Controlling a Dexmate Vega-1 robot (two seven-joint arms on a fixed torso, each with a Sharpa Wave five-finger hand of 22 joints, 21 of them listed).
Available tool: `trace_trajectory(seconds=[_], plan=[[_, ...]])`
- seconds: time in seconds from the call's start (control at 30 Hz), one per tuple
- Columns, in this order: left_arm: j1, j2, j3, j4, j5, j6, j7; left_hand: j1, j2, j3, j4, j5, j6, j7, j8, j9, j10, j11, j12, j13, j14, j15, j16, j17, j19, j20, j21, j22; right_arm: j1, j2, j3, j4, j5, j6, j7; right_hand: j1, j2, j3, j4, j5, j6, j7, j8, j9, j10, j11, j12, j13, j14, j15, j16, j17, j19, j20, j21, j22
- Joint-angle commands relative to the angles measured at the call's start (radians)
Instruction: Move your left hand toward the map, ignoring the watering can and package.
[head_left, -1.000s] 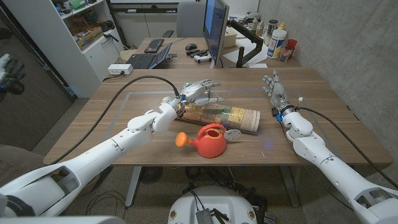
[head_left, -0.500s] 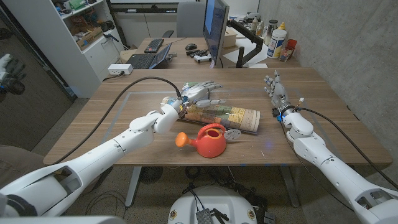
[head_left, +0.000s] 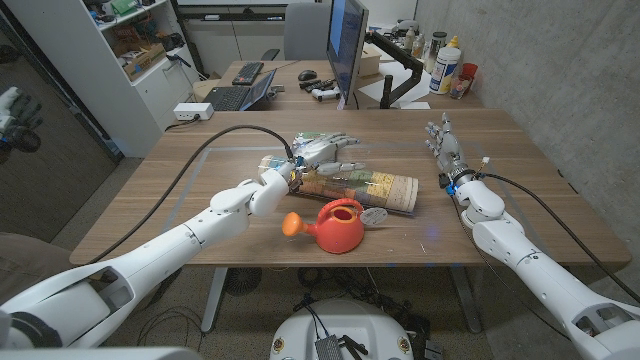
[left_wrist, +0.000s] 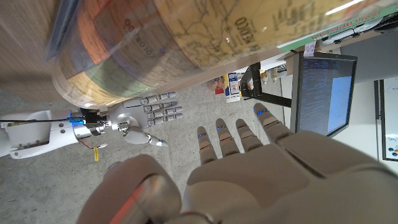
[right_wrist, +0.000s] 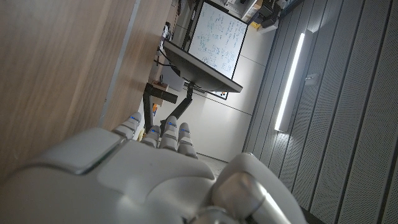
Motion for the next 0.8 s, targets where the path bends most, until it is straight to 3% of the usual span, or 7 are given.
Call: trace_trajectory(seconds=[0.03,0.8], plan=[[0.007,-0.002,0.003,0.003,-0.007,-0.002,-0.005,0.01,0.004,0.001,0.002,0.006,0.005,-0.007,0.0,0.003,-0.007,-0.002,0.001,0.005,0.001,-0.056,0.004,0.002,0.001,-0.004,-0.001,0.002,0.002,0.005,-0.002,0.006,-0.004,-0.001,-0.008,0.0,0.009,-0.002,0.002,0.006,0.006,-0.004,0.008,0.002,0.006,0.002,0.007,0.003,-0.001,-0.003,0.004,0.0,-0.008,-0.005,0.007,0.002],[0.015,-0.004,0.016,-0.004,-0.001,0.006,-0.021,0.011,0.005,0.001,0.003,0.01,0.007,-0.007,-0.001,0.003,-0.01,-0.005,0.0,0.005,0.003,-0.056,0.004,0.002,0.0,-0.003,-0.001,0.002,-0.006,0.011,0.0,0.012,-0.003,0.008,-0.015,-0.01,-0.003,-0.011,0.005,0.004,0.02,-0.006,0.012,0.002,0.012,0.002,0.01,0.003,0.003,-0.004,0.005,0.001,-0.003,-0.008,0.009,0.002]])
